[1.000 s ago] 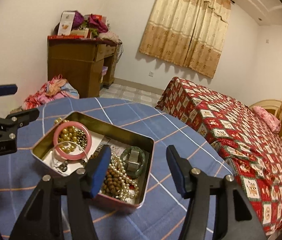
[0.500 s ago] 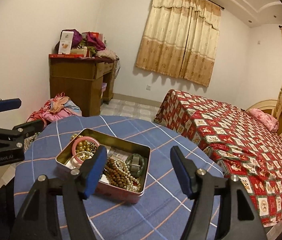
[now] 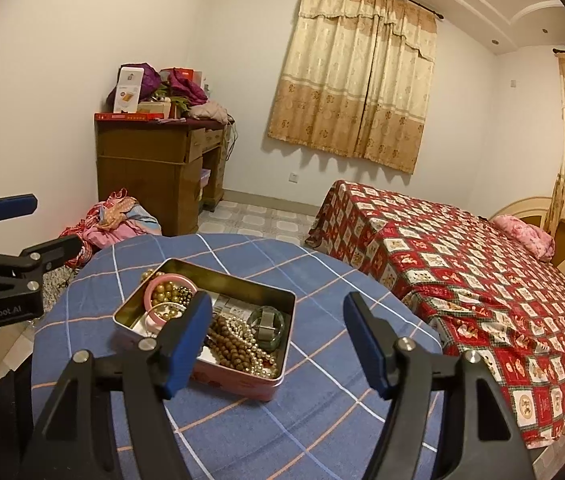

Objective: Organize jewelry

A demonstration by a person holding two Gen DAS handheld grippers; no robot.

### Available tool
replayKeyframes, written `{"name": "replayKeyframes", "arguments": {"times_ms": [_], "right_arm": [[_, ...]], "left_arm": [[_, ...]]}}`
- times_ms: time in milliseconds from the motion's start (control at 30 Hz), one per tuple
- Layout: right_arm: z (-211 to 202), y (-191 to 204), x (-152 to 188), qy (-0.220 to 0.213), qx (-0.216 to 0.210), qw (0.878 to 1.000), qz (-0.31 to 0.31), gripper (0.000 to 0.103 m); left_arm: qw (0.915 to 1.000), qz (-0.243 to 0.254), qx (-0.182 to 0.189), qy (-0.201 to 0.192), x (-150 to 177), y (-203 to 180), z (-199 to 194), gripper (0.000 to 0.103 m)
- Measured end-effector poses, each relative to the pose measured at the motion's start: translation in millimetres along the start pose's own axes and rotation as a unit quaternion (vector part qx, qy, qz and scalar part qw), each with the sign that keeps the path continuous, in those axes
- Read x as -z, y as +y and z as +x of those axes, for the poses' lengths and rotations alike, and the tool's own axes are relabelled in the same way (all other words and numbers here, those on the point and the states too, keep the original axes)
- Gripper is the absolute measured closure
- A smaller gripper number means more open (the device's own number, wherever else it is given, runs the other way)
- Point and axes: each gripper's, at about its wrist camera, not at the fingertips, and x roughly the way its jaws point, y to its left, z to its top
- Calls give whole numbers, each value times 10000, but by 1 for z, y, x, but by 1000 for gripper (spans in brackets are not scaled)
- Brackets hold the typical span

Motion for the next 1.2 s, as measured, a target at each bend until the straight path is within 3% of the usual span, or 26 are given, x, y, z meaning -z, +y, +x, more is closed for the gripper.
{"name": "replayKeyframes", "arguments": {"times_ms": [1200], "right_arm": [[-6,-8,2,-63,25,9999,93,28]], "left_arm": [[10000,6,-28,-28,0,-2,-3,25]]}}
